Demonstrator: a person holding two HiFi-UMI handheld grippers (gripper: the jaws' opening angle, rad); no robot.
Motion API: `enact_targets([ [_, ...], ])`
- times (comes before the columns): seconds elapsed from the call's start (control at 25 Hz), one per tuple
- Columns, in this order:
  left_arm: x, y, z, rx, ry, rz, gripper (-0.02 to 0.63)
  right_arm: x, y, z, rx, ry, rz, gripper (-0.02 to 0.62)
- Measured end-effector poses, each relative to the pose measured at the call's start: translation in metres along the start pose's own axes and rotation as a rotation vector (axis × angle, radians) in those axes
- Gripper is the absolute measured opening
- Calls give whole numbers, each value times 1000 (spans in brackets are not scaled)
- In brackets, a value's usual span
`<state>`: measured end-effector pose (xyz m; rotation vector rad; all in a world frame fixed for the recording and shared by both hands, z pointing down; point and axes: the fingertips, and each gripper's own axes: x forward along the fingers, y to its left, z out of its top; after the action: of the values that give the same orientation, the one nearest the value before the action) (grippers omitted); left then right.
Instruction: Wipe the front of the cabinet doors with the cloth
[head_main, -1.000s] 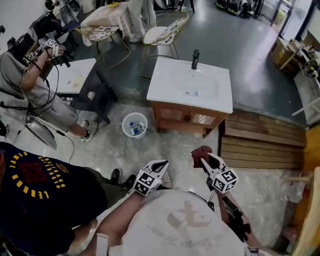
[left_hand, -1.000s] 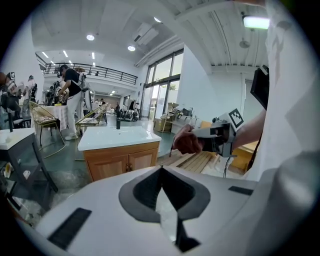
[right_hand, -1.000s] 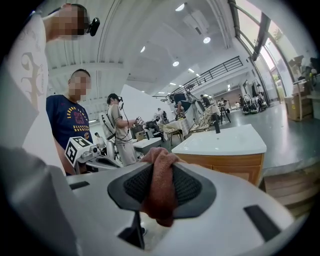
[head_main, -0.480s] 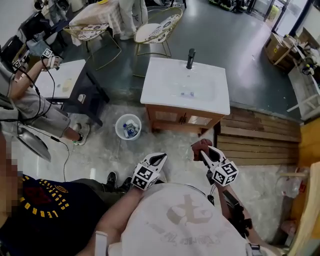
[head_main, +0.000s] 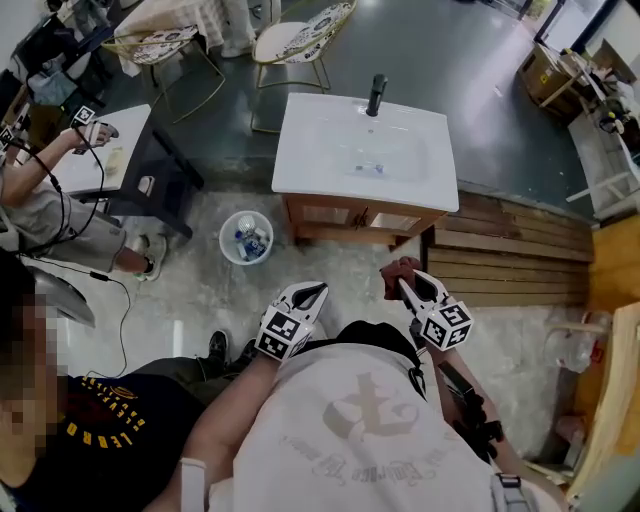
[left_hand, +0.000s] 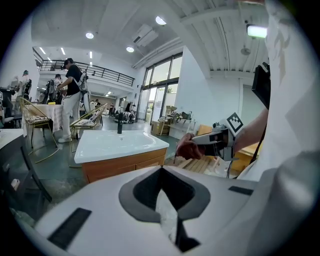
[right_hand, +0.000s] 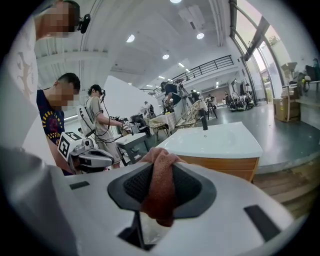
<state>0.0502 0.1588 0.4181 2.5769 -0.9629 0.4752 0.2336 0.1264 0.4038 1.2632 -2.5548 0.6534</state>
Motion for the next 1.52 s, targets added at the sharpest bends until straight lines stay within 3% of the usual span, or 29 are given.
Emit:
enact_targets([
  [0.48, 9, 27, -5, -50, 32, 40, 12, 47, -25, -1, -15, 73, 10, 121],
  [0.88, 38, 38, 0, -76, 76, 60, 12, 71, -81, -20, -1, 174, -6, 121],
  [1.52, 89, 59, 19, -68, 138, 74, 12, 78, -234, -57, 53, 300, -295, 121],
])
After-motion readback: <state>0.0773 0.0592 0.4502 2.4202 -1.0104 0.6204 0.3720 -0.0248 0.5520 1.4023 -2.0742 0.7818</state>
